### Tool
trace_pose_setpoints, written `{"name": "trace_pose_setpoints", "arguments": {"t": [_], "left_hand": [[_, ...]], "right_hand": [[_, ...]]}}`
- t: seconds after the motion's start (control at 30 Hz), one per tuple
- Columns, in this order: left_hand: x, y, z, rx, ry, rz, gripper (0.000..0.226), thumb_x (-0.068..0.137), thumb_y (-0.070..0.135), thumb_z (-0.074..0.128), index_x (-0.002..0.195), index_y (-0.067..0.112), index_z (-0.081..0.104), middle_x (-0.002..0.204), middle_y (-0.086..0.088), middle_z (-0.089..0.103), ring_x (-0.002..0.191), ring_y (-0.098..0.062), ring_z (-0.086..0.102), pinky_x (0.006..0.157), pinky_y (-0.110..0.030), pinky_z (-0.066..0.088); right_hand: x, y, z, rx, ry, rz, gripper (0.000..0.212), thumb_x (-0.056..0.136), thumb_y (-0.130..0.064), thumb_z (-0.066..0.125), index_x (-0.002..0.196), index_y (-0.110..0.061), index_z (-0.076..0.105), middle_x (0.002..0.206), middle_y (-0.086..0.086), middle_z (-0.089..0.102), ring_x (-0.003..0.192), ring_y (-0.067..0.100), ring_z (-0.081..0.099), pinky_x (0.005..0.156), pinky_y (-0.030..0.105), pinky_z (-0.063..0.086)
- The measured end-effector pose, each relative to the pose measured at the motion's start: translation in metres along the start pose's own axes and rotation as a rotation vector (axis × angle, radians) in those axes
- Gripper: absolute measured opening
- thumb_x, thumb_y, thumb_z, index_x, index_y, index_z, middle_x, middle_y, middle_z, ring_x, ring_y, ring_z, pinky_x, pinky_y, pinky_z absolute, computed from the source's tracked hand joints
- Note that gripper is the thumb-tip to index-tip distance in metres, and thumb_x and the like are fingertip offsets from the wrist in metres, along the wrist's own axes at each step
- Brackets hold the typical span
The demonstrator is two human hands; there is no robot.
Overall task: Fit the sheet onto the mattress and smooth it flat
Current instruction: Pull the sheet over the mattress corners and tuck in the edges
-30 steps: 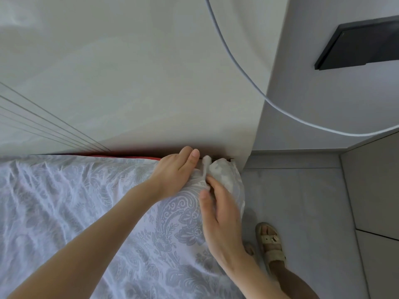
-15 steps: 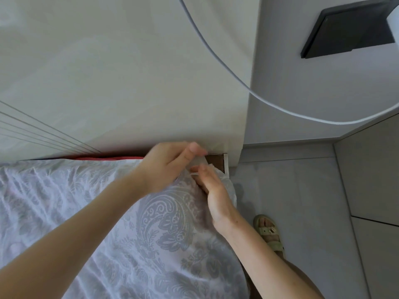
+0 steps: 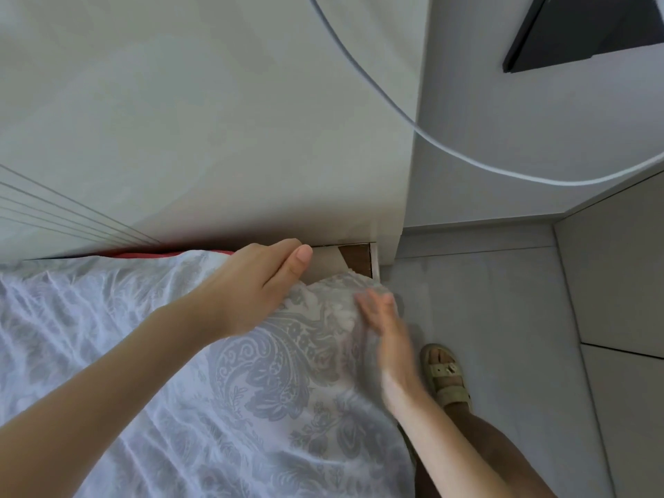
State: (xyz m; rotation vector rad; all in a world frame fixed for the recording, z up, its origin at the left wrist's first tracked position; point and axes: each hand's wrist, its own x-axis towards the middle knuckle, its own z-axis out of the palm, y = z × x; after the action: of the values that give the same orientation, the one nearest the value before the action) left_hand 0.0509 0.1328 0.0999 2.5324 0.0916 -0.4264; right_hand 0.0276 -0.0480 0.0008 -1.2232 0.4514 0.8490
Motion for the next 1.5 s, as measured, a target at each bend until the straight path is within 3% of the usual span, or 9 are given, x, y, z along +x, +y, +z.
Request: {"name": "trace_pose_setpoints", "arguments": {"t": [0.17,0.53,0.63,0.77,0.97,1.1,1.2,1.33,1.5], "left_hand": [[-0.01,-0.001,-0.014,-0.1,0.055,-0.016,0.059,0.087,0.059,0.016,0.083,0.016,0.056,0.074,-0.006,0.065,0.073,-0.019,0.059,0.073,-0.031,0.042],[0.093,-0.013,0.071,0.108,-0.199,-0.092,0.041,0.097,0.049,0.031,0.091,0.011,0.046,0.088,-0.008,0.061,0.09,-0.028,0.058,0.076,-0.033,0.039],[0.107,-0.02,0.088,0.139,-0.204,-0.109,0.042,0.094,0.054,0.035,0.088,0.013,0.044,0.083,-0.002,0.058,0.085,-0.025,0.056,0.079,-0.033,0.042],[0.119,-0.025,0.097,0.177,-0.203,-0.1,0.043,0.094,0.055,0.033,0.086,0.015,0.045,0.083,-0.002,0.056,0.084,-0.024,0.055,0.079,-0.032,0.042],[0.127,-0.032,0.105,0.185,-0.221,-0.108,0.05,0.095,0.054,0.031,0.104,0.014,0.059,0.099,-0.008,0.065,0.099,-0.025,0.058,0.089,-0.032,0.044],[0.123,-0.03,0.098,-0.203,-0.232,-0.175,0.051,0.089,0.06,0.039,0.112,0.021,0.064,0.113,-0.001,0.064,0.106,-0.011,0.054,0.094,-0.023,0.037],[0.098,-0.029,0.093,-0.565,0.078,-0.177,0.059,0.078,0.064,0.041,0.102,0.019,0.07,0.102,0.005,0.071,0.098,-0.005,0.063,0.088,-0.02,0.044],[0.062,-0.033,0.104,-0.129,0.484,-0.195,0.049,0.09,0.045,0.037,0.087,0.011,0.071,0.082,0.001,0.071,0.075,-0.011,0.06,0.065,-0.017,0.04],[0.063,-0.057,0.139,0.163,0.182,-0.161,0.063,0.091,0.051,0.021,0.124,0.018,0.062,0.129,0.003,0.061,0.123,-0.017,0.053,0.104,-0.027,0.034]], "right_hand": [[0.033,0.004,0.021,0.066,-0.524,0.465,0.081,0.086,-0.075,0.018,0.113,-0.018,0.069,0.12,0.007,0.066,0.115,0.024,0.059,0.106,0.04,0.039],[0.111,0.004,-0.03,0.068,-0.296,0.405,0.054,0.093,-0.062,0.032,0.108,-0.024,0.067,0.105,0.001,0.073,0.098,0.012,0.068,0.084,0.026,0.051],[0.134,0.02,-0.034,0.051,-0.228,0.327,0.06,0.086,-0.072,0.037,0.122,-0.031,0.063,0.123,0.003,0.065,0.116,0.015,0.06,0.104,0.035,0.042],[0.142,0.021,-0.042,0.145,-0.075,0.234,0.061,0.098,-0.055,0.027,0.099,-0.009,0.066,0.08,0.005,0.073,0.074,0.015,0.07,0.059,0.019,0.053],[0.126,0.028,-0.046,0.198,-0.073,0.151,0.054,0.093,-0.058,0.035,0.113,-0.018,0.065,0.106,0.004,0.072,0.103,0.018,0.066,0.088,0.033,0.049],[0.133,0.024,-0.041,0.19,-0.096,0.186,0.055,0.092,-0.061,0.037,0.106,-0.018,0.068,0.103,0.004,0.073,0.105,0.022,0.065,0.094,0.038,0.048],[0.142,0.02,-0.045,0.194,-0.089,0.2,0.058,0.092,-0.062,0.036,0.103,-0.014,0.067,0.096,0.006,0.074,0.098,0.024,0.065,0.086,0.037,0.049],[0.155,0.021,-0.045,0.182,-0.054,0.205,0.059,0.09,-0.063,0.037,0.098,-0.011,0.064,0.081,0.005,0.071,0.085,0.023,0.064,0.076,0.034,0.049],[0.159,0.018,-0.043,0.122,0.016,0.247,0.061,0.088,-0.067,0.04,0.096,-0.012,0.066,0.093,0.009,0.071,0.09,0.023,0.065,0.084,0.038,0.051]]}}
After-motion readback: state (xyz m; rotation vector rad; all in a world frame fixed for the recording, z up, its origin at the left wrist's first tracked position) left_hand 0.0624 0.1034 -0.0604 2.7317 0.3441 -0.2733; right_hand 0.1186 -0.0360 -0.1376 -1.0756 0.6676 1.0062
